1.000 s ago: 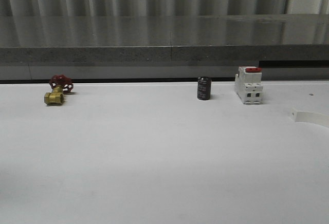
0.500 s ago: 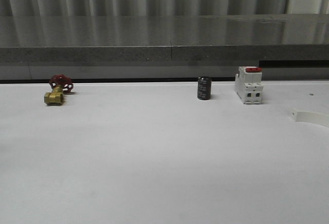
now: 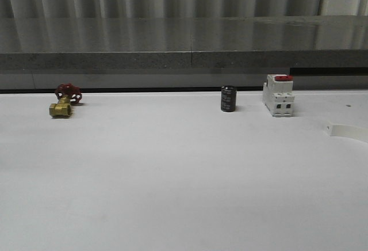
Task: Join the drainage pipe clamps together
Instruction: 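Close the left gripper on the clamp half's end tab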
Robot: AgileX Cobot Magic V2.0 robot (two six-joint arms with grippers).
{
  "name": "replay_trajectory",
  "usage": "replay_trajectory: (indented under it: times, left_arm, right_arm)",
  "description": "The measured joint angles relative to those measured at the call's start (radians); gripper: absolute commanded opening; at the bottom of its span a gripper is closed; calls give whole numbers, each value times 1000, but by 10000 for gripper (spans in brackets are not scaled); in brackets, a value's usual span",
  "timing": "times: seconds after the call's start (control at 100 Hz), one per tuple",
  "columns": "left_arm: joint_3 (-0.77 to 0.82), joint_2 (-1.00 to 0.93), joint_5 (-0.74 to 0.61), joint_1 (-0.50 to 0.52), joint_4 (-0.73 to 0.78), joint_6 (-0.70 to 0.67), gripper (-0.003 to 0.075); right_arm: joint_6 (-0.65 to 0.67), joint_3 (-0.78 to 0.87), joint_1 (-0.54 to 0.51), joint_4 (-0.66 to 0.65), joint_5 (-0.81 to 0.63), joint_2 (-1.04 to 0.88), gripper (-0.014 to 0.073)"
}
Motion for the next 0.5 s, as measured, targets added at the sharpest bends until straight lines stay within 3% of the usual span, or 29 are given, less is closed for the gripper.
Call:
replay_trajectory:
  times: [0.5]
  left_arm:
    - [-5, 64, -32, 0, -2, 4, 620]
  right_arm:
    - [0, 0, 0, 0, 0, 0, -69]
